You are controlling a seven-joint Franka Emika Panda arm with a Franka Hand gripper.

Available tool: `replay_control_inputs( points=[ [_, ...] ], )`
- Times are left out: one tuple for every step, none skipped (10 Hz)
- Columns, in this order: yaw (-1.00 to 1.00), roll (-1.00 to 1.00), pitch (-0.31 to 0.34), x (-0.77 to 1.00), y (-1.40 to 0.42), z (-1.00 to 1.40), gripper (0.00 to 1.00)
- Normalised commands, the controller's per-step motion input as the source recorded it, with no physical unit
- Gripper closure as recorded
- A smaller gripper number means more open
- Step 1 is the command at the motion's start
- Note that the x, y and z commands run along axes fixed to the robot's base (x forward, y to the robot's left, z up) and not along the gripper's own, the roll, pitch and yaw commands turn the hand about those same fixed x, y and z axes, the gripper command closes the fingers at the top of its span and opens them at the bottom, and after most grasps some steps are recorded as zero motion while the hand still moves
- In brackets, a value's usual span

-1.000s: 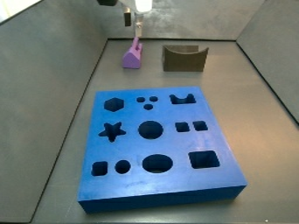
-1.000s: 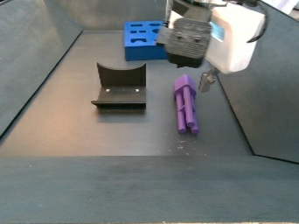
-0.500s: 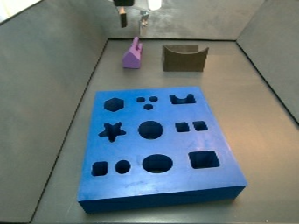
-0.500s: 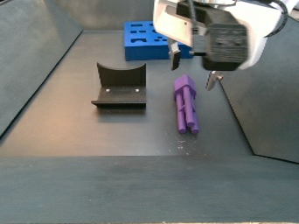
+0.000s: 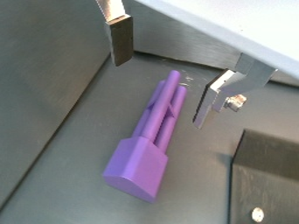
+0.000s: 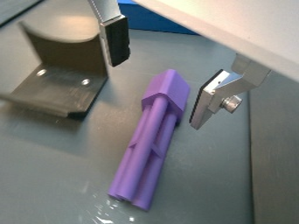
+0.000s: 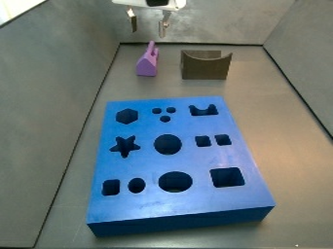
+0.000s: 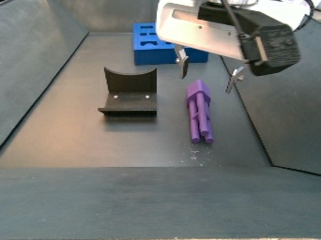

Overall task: Pick up the 3 prong object. Move up. Rotate the 3 prong object. Place the 3 prong object on the fixture. Regrasp the 3 prong object. Move to above the board. Insert the 3 prong object.
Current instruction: Rotate the 3 prong object.

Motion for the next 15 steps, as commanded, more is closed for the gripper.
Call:
replay_control_inputs(
  points=[
    [1.0,0.0,0.0,0.03,0.0,-0.04,0.0],
    [1.0,0.0,0.0,0.03,0.0,-0.03,0.0],
    [1.0,0.0,0.0,0.03,0.0,-0.03,0.0],
    [1.0,0.0,0.0,0.03,0.0,-0.03,0.0],
    [0.7,0.0,-0.001,0.03,0.0,-0.03,0.0],
    [0.54,0.0,-0.001,0.03,0.0,-0.03,0.0],
    [0.31,0.0,-0.001,0.03,0.0,-0.03,0.0],
    [0.0,0.0,0.0,0.0,0.0,-1.0,0.0],
    [-0.06,0.0,-0.009,0.01,0.0,-1.0,0.0],
    [-0.06,0.0,-0.032,0.02,0.0,-1.0,0.0],
    [-0.04,-0.02,-0.043,0.03,0.01,-1.0,0.0],
    [-0.03,-0.04,-0.047,0.03,0.01,-1.0,0.0],
    [-0.02,-0.06,-0.051,0.04,0.01,-1.0,0.0],
    [-0.02,-0.08,-0.056,0.04,0.01,-0.88,0.0],
    [-0.01,-0.09,-0.068,0.04,0.01,-0.76,0.0]
  ],
)
